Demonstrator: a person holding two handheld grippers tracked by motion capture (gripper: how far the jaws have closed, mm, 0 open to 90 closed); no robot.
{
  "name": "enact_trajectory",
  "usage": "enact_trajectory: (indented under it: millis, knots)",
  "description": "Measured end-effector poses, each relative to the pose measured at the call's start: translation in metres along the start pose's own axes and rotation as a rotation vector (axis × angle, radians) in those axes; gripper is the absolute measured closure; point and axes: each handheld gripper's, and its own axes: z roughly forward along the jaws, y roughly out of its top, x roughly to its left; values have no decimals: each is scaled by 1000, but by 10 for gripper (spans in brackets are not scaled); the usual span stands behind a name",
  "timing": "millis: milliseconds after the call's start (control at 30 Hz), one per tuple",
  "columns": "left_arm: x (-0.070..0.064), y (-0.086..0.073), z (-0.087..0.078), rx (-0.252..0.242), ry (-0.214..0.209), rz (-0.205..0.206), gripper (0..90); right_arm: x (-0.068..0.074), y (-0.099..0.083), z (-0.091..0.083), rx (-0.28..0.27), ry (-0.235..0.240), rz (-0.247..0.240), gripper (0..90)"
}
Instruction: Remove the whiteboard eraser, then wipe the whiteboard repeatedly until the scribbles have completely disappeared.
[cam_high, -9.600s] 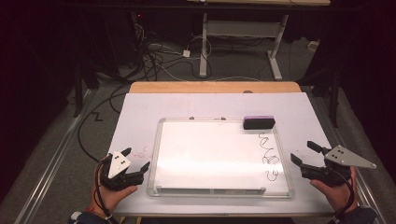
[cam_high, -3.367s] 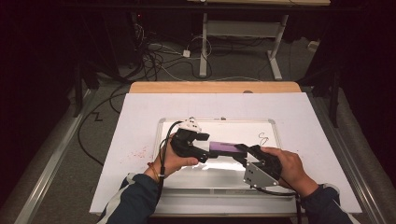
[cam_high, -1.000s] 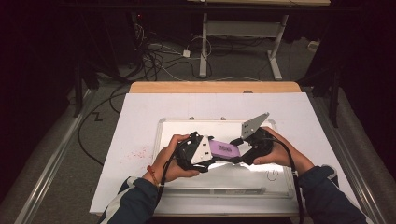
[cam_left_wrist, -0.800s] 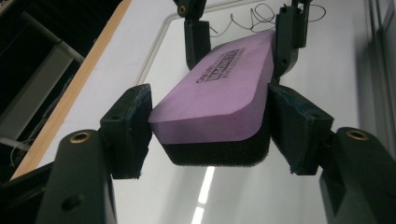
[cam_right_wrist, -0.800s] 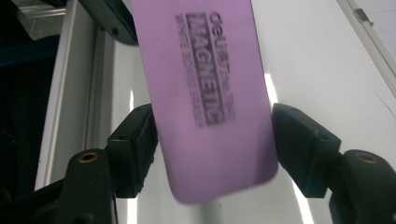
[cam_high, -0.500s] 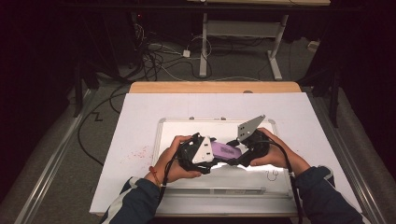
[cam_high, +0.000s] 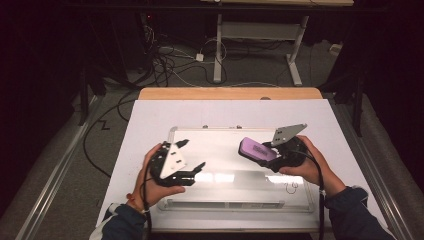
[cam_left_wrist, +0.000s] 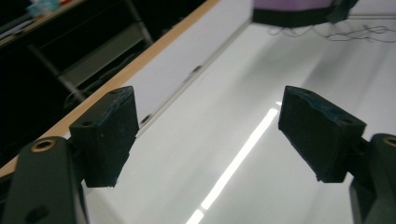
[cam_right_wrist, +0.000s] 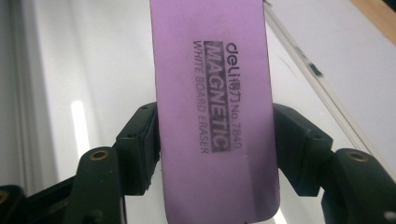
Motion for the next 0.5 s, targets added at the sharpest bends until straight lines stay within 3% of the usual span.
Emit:
enact_trajectory:
  millis: [133,200,333,367,400,433,500]
  knots:
    - [10,-26,-19,4,72,-74,233,-8,-12,-6,3,-60,79,385]
    - [11,-37,-24,37,108,-92,236,-13,-19,-6,29,-92,121,386]
    - [12,-56,-33,55,114,-113,236,-25,-32,-1,119,-154,222,386]
    - [11,-60,-35,58,115,-125,236,-27,-33,0,134,-178,233,386]
    - [10,-65,-37,72,110,-148,235,-32,-36,2,167,-217,279,386]
    - [9,-69,-38,84,108,-155,235,-32,-36,2,167,-217,279,386]
    - [8,-76,-40,109,101,-167,234,-38,-38,5,182,-239,338,385]
